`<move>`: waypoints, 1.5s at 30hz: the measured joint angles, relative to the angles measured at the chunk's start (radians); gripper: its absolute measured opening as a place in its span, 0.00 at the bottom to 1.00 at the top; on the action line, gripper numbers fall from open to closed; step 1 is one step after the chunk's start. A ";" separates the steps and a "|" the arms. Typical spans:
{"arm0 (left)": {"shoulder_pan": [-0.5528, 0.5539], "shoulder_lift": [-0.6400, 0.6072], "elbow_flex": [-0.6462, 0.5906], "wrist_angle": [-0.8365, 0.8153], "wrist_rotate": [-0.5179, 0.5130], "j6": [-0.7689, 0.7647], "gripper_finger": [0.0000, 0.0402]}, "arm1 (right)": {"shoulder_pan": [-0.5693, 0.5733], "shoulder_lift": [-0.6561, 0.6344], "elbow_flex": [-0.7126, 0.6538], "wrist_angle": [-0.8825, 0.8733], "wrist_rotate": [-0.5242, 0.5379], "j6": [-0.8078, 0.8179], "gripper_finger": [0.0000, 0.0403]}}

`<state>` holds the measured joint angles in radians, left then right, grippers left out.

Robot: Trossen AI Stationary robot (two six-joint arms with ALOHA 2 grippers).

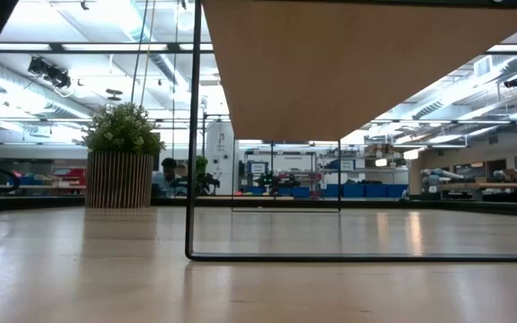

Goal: Pick and place cans onto a shelf
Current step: Put the canned green peas on the shelf

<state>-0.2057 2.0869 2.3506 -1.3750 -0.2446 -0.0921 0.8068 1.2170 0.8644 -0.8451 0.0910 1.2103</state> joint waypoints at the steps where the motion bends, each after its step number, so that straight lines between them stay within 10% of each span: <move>1: -0.002 -0.005 0.000 -0.002 -0.005 -0.001 0.96 | 0.019 0.022 0.007 0.000 0.017 -0.020 0.92; 32: -0.013 -0.114 0.001 -0.107 -0.033 -0.151 0.96 | 0.149 0.418 0.017 0.161 0.145 -0.191 0.87; 45: -0.024 -0.109 0.001 0.082 0.048 -0.079 0.96 | 0.114 0.213 0.041 -0.092 0.153 -0.134 0.71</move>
<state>-0.2295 1.9774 2.3512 -1.2926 -0.1968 -0.1709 0.9205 1.4302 0.9054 -0.9370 0.2441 1.0763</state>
